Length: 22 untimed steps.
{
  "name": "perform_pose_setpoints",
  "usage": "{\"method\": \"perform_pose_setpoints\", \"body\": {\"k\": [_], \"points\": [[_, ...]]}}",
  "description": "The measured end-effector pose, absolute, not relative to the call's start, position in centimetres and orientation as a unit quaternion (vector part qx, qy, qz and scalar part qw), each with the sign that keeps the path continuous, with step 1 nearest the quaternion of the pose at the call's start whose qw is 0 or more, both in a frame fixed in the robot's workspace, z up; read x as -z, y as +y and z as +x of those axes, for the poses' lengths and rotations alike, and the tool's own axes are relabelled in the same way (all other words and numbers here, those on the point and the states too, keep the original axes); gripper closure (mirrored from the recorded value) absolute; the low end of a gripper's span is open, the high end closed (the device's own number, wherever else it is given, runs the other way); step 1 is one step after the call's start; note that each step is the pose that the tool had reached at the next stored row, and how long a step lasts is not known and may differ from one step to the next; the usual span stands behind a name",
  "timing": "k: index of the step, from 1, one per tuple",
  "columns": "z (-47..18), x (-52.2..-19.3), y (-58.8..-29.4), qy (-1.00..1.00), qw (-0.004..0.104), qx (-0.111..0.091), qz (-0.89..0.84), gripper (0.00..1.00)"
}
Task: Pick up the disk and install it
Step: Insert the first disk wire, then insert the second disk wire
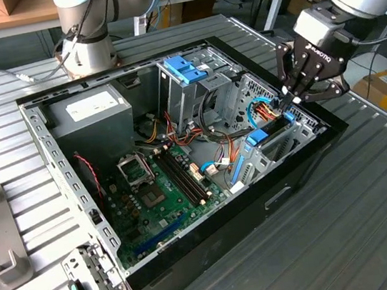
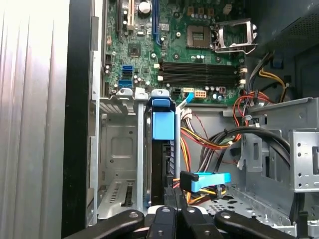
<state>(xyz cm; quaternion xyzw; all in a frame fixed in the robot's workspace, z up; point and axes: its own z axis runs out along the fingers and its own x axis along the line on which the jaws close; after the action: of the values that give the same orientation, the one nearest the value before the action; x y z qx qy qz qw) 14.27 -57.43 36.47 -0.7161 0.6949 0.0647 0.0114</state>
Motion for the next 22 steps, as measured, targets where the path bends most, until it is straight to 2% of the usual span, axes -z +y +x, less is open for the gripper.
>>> {"method": "perform_pose_setpoints", "body": {"k": [9, 22], "points": [[17.0, -36.5, -57.3, 0.695, 0.008, -0.068, -0.716, 0.89], [17.2, -36.5, -57.3, 0.695, 0.008, -0.068, -0.716, 0.89]]}}
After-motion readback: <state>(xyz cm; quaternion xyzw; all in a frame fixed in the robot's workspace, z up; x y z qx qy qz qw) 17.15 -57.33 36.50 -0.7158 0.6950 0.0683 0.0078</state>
